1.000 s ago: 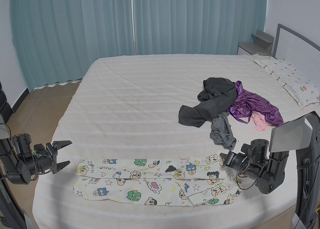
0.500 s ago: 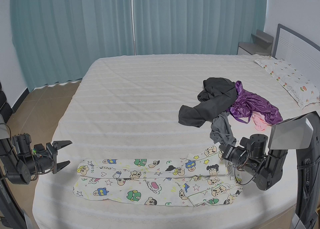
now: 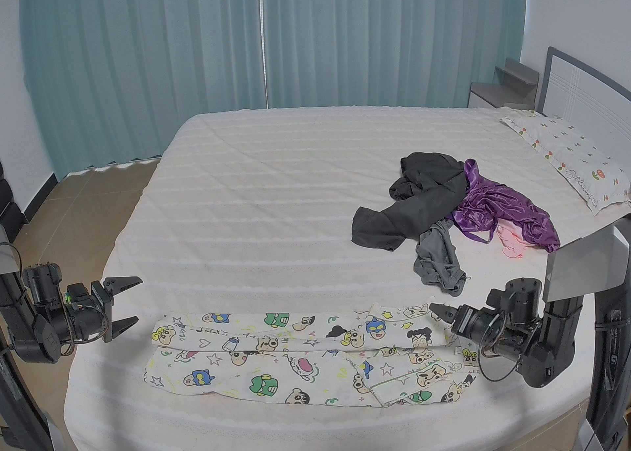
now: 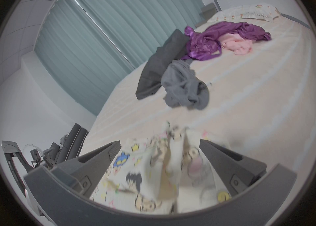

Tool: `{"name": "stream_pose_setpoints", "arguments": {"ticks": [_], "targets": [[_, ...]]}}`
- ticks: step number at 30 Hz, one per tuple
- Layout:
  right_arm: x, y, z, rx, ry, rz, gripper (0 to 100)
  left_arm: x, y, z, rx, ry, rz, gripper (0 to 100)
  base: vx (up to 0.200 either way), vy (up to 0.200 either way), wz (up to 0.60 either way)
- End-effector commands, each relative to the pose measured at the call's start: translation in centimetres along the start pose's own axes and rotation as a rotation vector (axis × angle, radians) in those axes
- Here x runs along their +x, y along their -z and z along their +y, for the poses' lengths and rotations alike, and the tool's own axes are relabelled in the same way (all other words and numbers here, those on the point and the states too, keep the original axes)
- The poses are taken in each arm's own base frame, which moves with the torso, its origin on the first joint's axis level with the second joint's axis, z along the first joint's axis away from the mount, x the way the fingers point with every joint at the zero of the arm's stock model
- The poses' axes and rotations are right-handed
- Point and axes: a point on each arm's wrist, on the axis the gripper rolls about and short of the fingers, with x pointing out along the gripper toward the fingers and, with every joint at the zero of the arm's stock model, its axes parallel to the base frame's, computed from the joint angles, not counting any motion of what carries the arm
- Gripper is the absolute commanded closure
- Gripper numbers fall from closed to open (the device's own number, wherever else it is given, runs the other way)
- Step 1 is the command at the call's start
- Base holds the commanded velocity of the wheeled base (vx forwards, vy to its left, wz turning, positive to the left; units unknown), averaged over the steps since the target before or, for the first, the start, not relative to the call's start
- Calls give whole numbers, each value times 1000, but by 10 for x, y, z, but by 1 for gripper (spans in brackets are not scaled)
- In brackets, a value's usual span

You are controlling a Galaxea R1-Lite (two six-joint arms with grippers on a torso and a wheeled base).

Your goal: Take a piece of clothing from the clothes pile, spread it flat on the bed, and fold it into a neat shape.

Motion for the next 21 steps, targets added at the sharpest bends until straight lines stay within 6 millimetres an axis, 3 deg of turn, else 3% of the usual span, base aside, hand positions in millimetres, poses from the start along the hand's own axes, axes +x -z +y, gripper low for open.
{"name": "stream_pose_setpoints", "arguments": {"ticks": [1,8,21], "targets": [[-45,17,20,32,-41,92,0,0,0,1,-2,-1,0,0,0,0,0],[-53,35,22,42,-32,186,0,1,0,1,2,-1,2,0,0,0,0],[-46,41,21,35,-29,208,0,1,-1,1,3,-1,0,0,0,0,0]]}}
